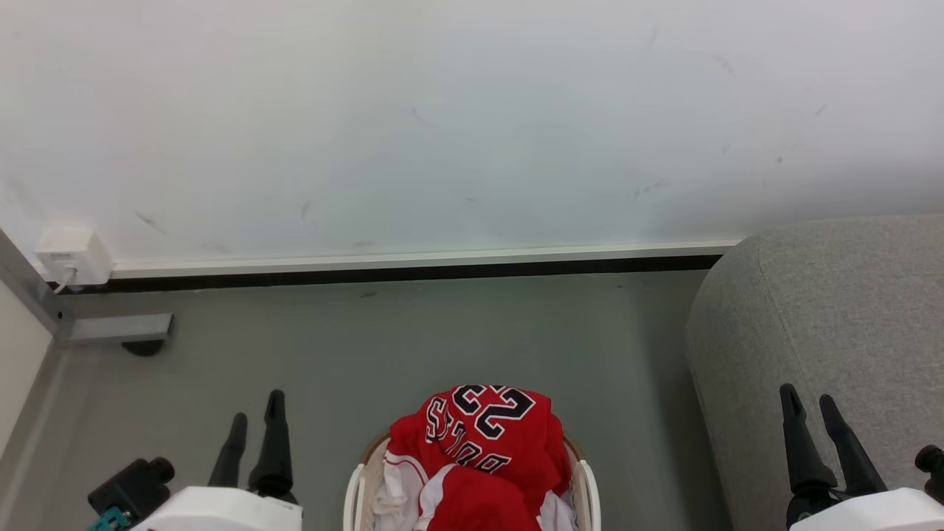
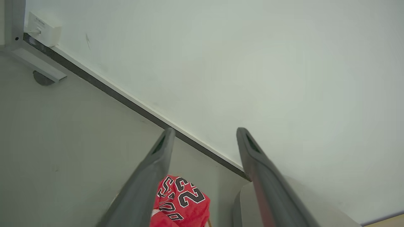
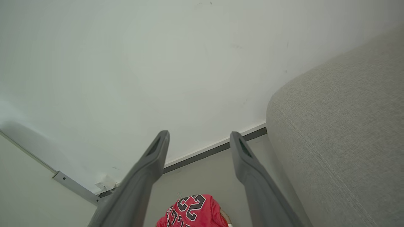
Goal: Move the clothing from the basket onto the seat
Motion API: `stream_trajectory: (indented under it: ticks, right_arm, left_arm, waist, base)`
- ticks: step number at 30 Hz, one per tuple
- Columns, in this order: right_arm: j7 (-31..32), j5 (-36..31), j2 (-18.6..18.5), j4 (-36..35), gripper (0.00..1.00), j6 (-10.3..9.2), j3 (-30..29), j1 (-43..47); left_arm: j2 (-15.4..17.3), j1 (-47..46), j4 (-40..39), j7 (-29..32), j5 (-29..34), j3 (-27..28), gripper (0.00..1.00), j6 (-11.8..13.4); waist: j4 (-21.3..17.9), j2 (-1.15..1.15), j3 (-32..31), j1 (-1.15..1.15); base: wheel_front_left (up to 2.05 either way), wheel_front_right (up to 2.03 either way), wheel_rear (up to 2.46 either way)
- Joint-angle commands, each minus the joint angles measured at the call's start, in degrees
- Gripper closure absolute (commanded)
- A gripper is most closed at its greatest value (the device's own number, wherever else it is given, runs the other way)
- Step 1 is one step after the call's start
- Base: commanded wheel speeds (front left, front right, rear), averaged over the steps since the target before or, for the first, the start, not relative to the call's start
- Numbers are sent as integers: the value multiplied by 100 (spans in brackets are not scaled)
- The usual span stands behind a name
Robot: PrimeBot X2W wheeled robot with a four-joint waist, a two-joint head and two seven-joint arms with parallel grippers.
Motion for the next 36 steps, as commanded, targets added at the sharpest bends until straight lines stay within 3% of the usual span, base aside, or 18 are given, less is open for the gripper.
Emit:
stream_trajectory:
  ticks: [1, 36]
  right_arm:
    - [-68, -235, -77, 3, 0, 28, 36, -106]
    - [-578, -2171, -191, 281, 0, 39, 309, -131]
  left_arm:
    - [51, -33, -52, -79, 276, -14, 0, 38]
    - [65, -32, 170, -573, 2292, -243, 0, 307]
  waist:
    - [-3, 0, 0, 0]
    - [-69, 0, 12, 0]
  base:
    - [0, 0, 0]
    - [0, 0, 0]
